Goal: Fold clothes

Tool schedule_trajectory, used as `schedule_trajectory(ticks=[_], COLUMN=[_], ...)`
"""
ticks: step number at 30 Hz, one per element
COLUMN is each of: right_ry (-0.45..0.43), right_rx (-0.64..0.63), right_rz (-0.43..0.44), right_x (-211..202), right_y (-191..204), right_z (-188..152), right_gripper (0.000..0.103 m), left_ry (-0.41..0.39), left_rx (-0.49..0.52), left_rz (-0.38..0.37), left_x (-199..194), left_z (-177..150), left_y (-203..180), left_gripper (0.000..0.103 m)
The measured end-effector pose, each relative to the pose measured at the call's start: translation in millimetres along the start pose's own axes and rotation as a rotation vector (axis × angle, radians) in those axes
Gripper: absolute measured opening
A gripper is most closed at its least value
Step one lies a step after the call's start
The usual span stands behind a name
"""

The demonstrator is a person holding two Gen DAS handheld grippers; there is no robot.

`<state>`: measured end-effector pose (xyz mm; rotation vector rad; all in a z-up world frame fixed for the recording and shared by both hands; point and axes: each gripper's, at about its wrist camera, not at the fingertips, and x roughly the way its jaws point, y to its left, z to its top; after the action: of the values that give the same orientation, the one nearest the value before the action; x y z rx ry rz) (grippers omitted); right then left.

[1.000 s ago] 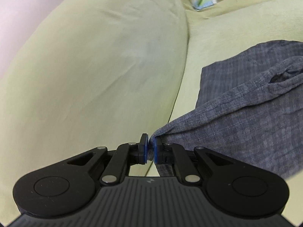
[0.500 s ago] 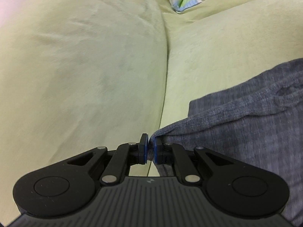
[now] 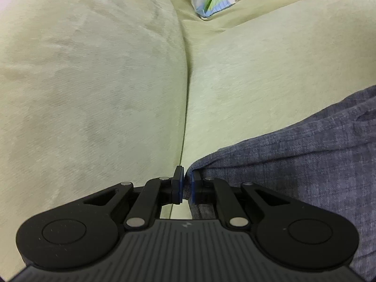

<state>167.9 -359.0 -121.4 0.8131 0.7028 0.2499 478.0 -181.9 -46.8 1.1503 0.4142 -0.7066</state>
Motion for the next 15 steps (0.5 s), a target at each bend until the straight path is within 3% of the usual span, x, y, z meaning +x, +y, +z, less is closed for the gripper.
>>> schedule_trajectory(ticks=[11,15], right_ry=[-0.011,-0.008], right_rx=[0.024,0.016], right_rz=[-0.031,-0.041], right_x=[-4.3,-5.7], right_y=[6.7,8.0], right_z=[-4.6,-7.4], right_gripper=[0.007,0.007], left_ry=[0.004,0.024], left_rx=[0.034,0.045], left_rz=[-0.056,-0.061], left_x=[26.5,38.2], left_z=[9.1,7.1], left_y=[-17.8,-25.3], left_gripper=[0.006,0.016])
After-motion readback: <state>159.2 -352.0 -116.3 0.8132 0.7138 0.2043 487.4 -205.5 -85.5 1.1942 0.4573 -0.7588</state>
